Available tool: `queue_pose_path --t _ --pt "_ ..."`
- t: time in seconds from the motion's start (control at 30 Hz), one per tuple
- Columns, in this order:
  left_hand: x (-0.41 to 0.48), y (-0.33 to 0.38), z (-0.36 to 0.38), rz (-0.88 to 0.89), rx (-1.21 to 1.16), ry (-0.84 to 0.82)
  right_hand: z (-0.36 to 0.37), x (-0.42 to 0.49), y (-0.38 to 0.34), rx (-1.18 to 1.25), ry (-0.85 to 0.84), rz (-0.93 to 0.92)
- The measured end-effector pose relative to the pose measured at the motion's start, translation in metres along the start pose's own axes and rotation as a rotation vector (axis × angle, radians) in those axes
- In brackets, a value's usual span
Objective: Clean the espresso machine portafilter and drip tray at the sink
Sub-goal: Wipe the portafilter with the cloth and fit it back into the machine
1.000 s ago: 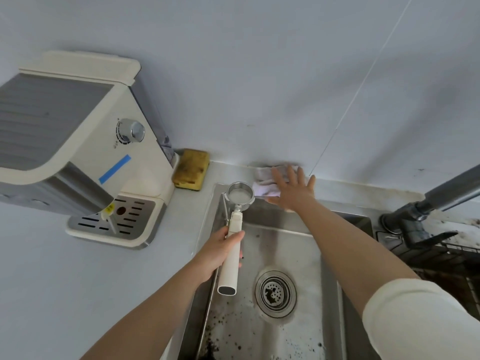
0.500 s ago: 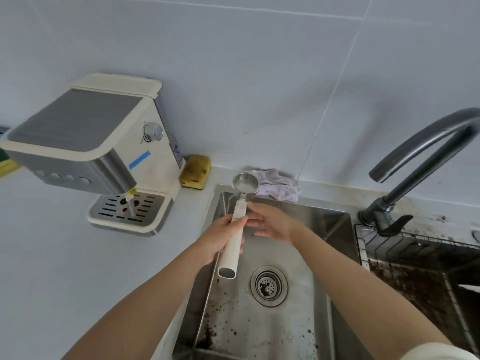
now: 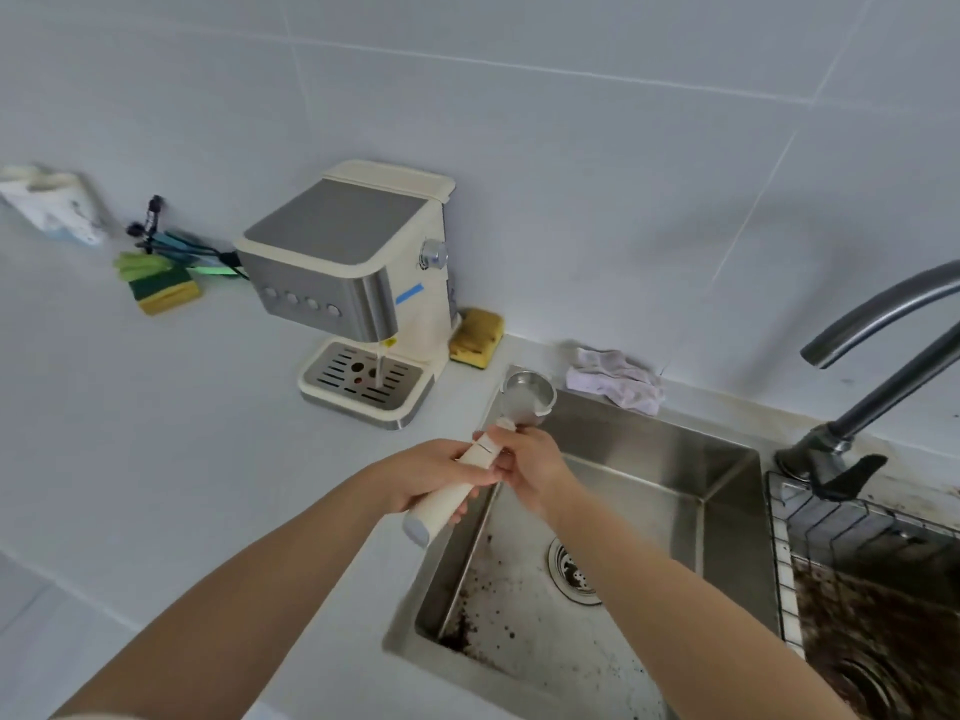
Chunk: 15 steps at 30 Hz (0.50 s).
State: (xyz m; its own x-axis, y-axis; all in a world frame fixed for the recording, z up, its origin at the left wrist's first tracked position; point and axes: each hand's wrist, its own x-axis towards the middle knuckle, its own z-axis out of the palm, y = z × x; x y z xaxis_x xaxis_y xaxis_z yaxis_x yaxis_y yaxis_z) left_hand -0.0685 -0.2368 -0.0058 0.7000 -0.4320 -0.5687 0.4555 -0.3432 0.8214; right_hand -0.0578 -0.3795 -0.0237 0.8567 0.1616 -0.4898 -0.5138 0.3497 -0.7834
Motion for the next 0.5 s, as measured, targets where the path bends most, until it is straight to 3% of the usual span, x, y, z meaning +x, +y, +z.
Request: queue_pose_path --t 0.23,0.5 --pt "-0.025 -0.028 -0.066 -0.052 0.167 0.016 0.067 0.01 0.034 0.045 0.111 -0.017" --pt "-0.055 -0.064 -0.189 -0.053 0.381 -0.049 0.176 0.049 0.073 0.12 0.23 -0.067"
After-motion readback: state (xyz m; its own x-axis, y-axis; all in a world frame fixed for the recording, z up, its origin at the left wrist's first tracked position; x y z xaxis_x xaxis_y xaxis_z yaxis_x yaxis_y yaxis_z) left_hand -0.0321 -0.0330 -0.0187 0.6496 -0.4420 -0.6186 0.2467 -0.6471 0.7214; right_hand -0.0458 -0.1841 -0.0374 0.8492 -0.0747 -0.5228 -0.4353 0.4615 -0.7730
